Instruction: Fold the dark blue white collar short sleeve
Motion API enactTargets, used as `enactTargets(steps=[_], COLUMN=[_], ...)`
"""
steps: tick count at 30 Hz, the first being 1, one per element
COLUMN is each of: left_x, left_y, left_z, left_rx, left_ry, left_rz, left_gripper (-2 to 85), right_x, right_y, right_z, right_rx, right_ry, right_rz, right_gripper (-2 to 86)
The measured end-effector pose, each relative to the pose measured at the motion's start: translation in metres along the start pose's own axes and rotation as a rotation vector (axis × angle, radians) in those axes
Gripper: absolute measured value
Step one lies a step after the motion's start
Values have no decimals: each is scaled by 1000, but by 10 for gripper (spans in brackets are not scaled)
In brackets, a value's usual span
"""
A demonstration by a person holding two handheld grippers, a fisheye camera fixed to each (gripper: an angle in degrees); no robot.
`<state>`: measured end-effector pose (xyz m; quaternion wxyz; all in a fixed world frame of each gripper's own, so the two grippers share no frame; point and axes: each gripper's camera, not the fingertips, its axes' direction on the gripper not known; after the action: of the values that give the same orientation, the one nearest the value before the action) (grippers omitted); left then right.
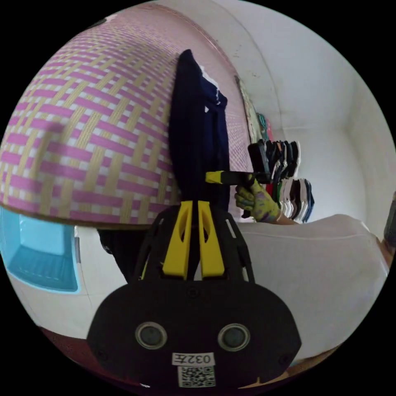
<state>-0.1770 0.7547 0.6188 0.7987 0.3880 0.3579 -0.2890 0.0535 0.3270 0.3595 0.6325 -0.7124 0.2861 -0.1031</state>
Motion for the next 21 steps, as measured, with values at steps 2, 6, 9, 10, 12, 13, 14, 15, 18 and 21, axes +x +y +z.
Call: enactTargets(steps=[2, 6, 9, 10, 12, 13, 14, 15, 18, 21], left_x=[-6, -41, -43, -43, -47, -48, -48, -48, -43, -45], left_y=[11, 26, 27, 26, 22, 19, 18, 15, 9, 2], left_z=[-4, -4, -10, -13, -16, -18, -18, -18, -17, -7], left_rx=[34, 68, 109, 130, 151, 168, 171, 167, 159, 124], left_ry=[-33, 0, -12, -14, 5, 2, -1, -8, -46, -71], left_rz=[-72, -187, -166, -159, -168, -173, -173, -175, -164, -174], left_gripper=[-6, 18, 35, 35, 31, 29, 28, 27, 25, 26], right_x=[-1, 13, 17, 16, 14, 12, 10, 6, -3, 2], right_y=[2, 7, 9, 8, 7, 7, 7, 9, 20, 25], right_z=[0, 4, 9, 12, 17, 17, 17, 14, -4, -10], right_rx=[-5, -36, -46, -51, -67, -64, -60, -60, -29, -25], right_ry=[28, -12, -23, -20, -23, -9, 2, 12, -61, 36], right_rz=[-17, 10, -4, -18, -25, -36, -45, -61, -70, -76], right_gripper=[80, 88, 87, 85, 69, 46, 32, 5, -5, 0])
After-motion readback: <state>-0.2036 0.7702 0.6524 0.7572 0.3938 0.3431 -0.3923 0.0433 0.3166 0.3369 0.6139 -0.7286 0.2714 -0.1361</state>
